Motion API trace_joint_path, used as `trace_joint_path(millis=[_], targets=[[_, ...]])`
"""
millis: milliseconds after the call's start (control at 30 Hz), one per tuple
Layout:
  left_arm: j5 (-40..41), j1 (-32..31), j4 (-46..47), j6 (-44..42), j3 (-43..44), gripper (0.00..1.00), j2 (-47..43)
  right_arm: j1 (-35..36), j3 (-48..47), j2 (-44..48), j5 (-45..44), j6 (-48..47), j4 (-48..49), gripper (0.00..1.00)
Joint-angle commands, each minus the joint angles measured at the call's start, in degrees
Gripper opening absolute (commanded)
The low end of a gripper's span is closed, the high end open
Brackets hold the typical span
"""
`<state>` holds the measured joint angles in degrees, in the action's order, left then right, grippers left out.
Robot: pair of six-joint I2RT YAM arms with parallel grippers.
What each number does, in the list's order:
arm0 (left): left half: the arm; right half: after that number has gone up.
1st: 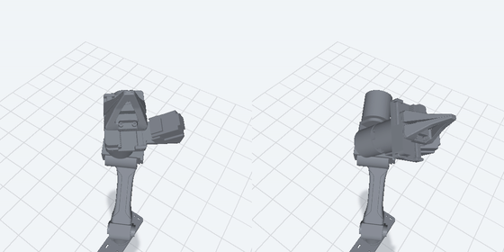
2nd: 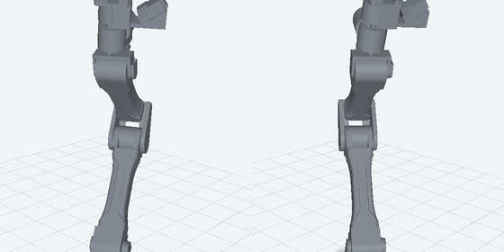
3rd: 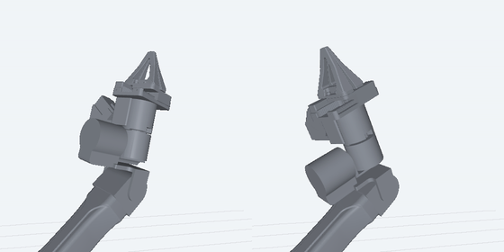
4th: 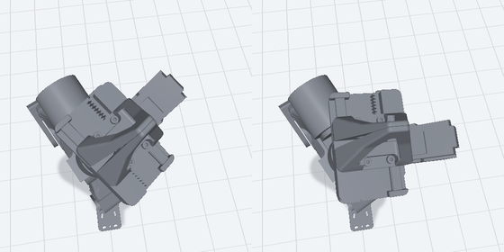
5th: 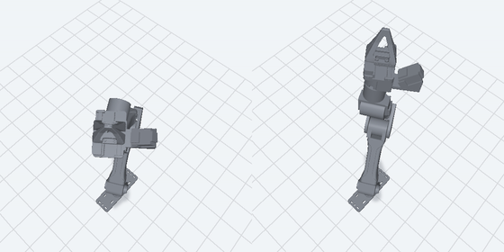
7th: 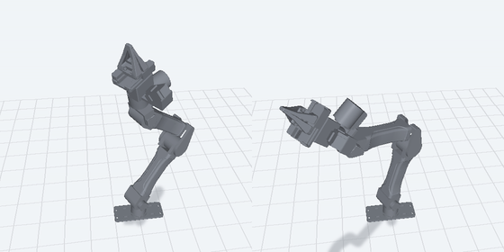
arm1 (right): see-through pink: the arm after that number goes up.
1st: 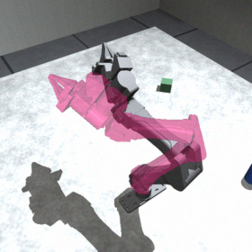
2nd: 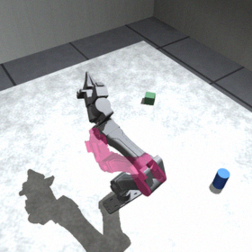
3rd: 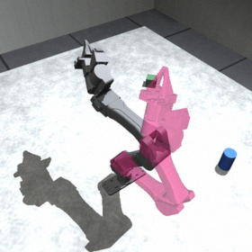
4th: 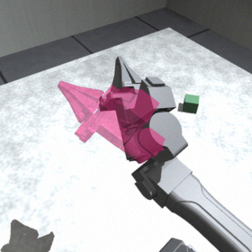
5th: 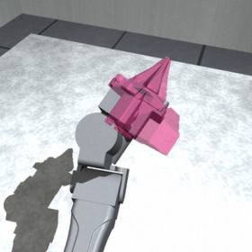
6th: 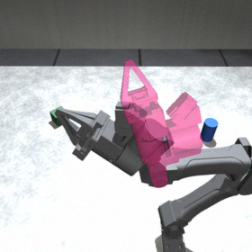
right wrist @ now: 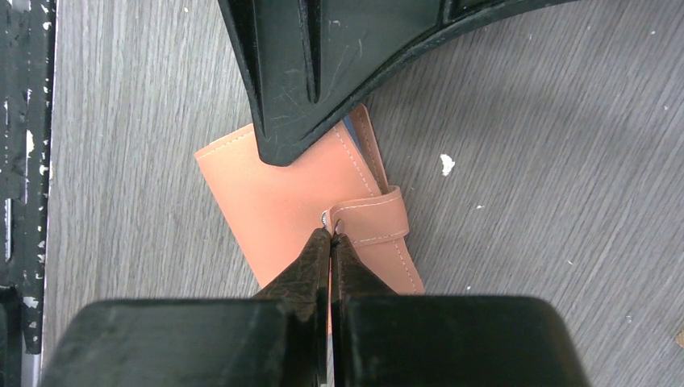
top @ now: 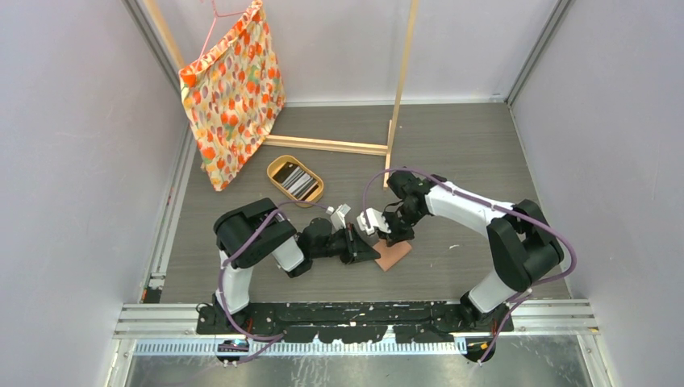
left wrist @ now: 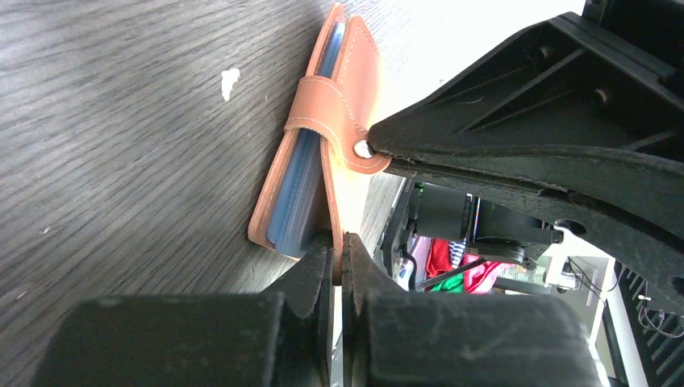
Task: Put the credit cards into the card holder
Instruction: Close the card holder at the center of the board.
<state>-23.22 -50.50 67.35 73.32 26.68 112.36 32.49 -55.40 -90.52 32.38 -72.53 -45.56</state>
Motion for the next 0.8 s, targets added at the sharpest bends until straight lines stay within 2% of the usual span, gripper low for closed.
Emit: trace_joint_path(millis=[0,300,767], targets=[[0.93,0.31,0.93,-0.21,0.81,0.00,1.70,0.26,2.13,2.44,-1.25,-0.85,2.79,0.01],[0.81,0.27,2.46,0.59,0.76,0.00,2.66,0.85,5.58,4.89,-1.56,-0.01,8.01,0.01],[1.10,0.34,4.19,1.41,0.46,0.00,3.40,2.84,8.97,5.97,-2.71,-3.84,6.54,0.01]])
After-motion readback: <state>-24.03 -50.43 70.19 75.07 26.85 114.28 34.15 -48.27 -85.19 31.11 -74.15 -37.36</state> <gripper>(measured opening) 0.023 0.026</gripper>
